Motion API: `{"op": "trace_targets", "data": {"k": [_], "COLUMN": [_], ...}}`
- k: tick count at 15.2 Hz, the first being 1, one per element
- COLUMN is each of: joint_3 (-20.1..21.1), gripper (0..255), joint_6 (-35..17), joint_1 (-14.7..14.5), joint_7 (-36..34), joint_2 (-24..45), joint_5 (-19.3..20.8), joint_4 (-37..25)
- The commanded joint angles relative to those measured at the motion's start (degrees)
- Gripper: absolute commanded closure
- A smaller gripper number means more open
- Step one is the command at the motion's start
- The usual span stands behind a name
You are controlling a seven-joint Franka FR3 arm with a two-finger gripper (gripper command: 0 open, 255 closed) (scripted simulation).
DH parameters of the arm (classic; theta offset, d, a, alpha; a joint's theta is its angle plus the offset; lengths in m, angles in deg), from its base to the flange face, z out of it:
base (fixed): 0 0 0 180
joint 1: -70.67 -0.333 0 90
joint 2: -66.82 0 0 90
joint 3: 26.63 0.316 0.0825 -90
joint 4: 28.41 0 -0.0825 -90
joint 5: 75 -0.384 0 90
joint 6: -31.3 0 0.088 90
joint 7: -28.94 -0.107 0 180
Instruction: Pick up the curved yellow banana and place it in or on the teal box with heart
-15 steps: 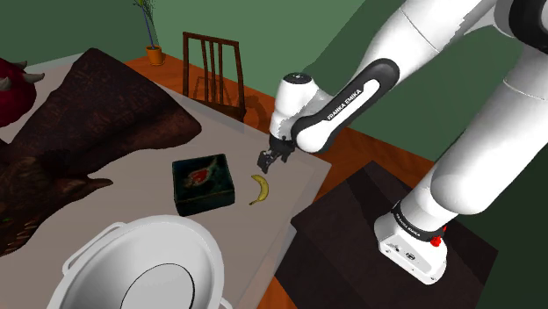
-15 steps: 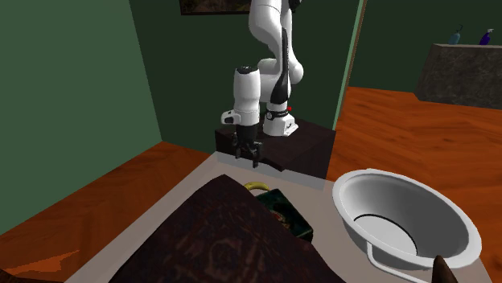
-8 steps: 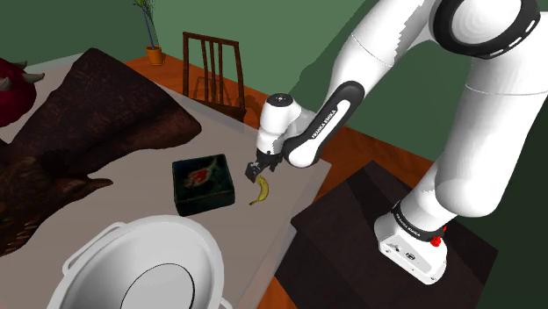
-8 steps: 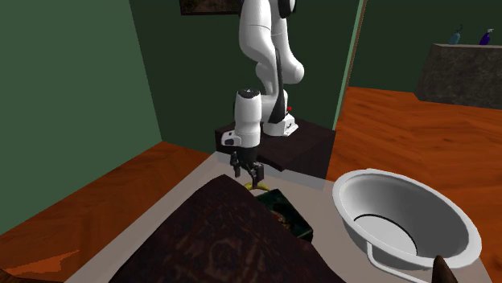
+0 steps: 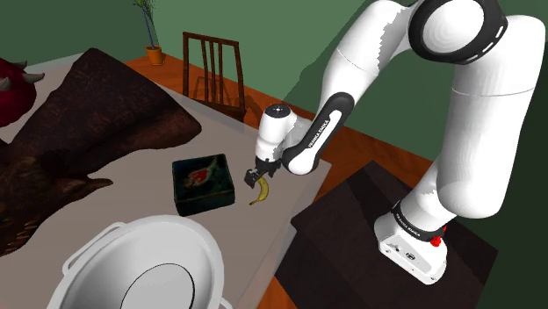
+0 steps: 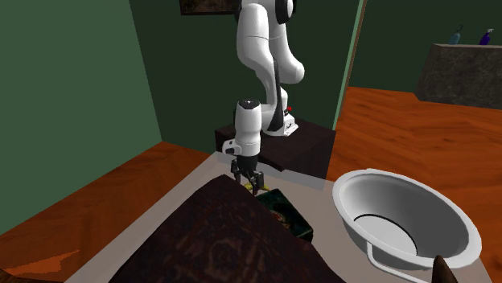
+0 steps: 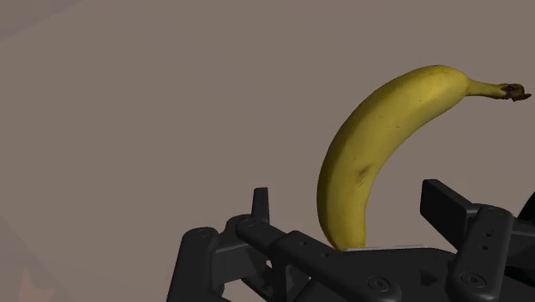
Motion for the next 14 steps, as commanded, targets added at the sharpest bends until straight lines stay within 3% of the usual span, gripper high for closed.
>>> {"op": "trace_targets", "data": {"k": [1,5,6,14], "joint_3": [-0.1,-0.1,-0.1,0.0], "gripper": [0,0,255,255], "joint_6": [-0.1,-0.1,-0.1,0.0], "joint_1": [-0.1,-0.1,-0.1,0.2], "joint_7": [-0.1,-0.1,-0.1,0.2], "joint_2": [0.2,0.2,0.2,-0.2], "joint_5": [0.1,0.1,0.1,0.0], "joint_4": [-0.1,-0.1,-0.1,0.1]}}
